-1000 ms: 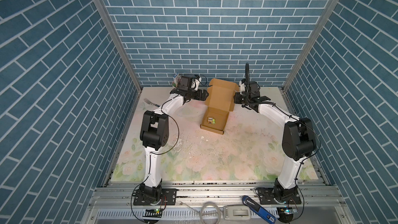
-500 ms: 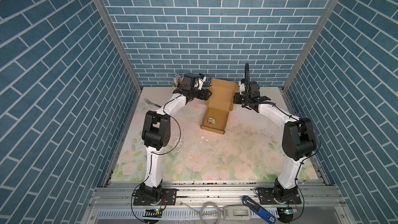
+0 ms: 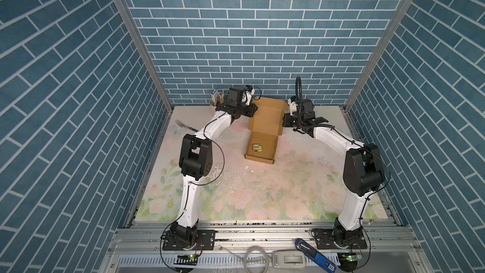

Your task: Fold the paper box

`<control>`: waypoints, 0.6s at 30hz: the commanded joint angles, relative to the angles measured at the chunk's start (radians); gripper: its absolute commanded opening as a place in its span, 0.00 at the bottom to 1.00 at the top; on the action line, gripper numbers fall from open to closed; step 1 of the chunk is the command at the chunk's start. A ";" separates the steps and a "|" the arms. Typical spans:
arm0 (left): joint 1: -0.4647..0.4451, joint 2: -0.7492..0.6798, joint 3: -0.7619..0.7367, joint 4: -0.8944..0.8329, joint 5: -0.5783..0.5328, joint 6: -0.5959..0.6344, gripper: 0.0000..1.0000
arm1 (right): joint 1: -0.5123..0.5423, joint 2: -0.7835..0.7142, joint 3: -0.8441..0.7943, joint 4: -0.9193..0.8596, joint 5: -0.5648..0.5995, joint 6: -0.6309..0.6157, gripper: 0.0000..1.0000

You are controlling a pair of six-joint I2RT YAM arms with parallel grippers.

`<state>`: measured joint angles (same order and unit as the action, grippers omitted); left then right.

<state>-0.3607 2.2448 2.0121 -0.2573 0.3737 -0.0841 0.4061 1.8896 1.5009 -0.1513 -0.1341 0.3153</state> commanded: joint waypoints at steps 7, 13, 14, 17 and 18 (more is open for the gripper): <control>-0.022 -0.090 -0.094 -0.008 -0.085 -0.014 0.16 | 0.032 -0.058 0.007 -0.001 0.011 -0.099 0.02; -0.028 -0.173 -0.171 -0.039 -0.101 -0.036 0.15 | 0.059 -0.084 -0.024 0.031 0.041 -0.154 0.00; -0.028 -0.186 -0.179 -0.053 -0.104 -0.041 0.16 | 0.062 -0.092 -0.037 0.046 0.041 -0.160 0.00; -0.029 -0.215 -0.191 -0.120 -0.114 -0.058 0.22 | 0.073 -0.119 -0.082 0.092 0.041 -0.182 0.00; -0.029 -0.225 -0.191 -0.148 -0.114 -0.060 0.24 | 0.077 -0.130 -0.100 0.109 0.052 -0.191 0.00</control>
<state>-0.3798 2.0651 1.8339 -0.3325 0.2699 -0.1272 0.4690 1.8095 1.4345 -0.0963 -0.1009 0.1917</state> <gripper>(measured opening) 0.229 0.049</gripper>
